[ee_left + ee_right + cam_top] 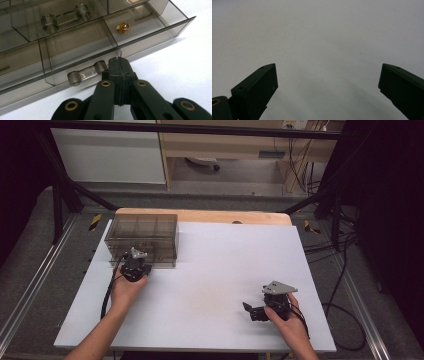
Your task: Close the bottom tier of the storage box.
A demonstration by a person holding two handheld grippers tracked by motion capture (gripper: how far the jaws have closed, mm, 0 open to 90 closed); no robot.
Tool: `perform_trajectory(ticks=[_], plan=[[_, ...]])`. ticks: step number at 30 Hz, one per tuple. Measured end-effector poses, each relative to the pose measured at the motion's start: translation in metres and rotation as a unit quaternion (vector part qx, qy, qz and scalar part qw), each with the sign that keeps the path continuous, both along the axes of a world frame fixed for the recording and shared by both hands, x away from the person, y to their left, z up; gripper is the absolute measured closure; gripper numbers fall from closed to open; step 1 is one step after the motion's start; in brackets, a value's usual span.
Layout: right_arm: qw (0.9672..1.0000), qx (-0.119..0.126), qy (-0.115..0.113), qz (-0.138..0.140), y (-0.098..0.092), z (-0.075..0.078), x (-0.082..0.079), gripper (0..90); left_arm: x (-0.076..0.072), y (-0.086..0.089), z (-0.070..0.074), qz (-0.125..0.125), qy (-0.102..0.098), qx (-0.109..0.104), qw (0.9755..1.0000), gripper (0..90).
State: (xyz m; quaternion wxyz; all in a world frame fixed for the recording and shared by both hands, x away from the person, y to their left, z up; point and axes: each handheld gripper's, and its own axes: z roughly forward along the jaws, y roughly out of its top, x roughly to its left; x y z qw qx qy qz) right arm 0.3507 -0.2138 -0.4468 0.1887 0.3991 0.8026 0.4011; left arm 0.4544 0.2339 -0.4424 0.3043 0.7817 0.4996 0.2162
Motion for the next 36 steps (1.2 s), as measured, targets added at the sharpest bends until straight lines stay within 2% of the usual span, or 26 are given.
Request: perform_trajectory(ticks=[20,28,36], plan=[[1.0,0.001,-0.001,0.0,0.0,0.0,0.0,2.8,0.008,-0.001,0.002,0.002,-0.002,0.003,1.0,90.0],[1.0,0.001,0.0,0.0,-0.001,0.0,0.0,2.8,0.013,-0.003,0.006,0.004,-0.007,0.017,0.9998,90.0],[1.0,0.001,-0.001,0.0,-0.002,0.0,0.0,2.8,0.021,-0.006,0.001,0.01,-0.009,0.023,0.9997,90.0]])
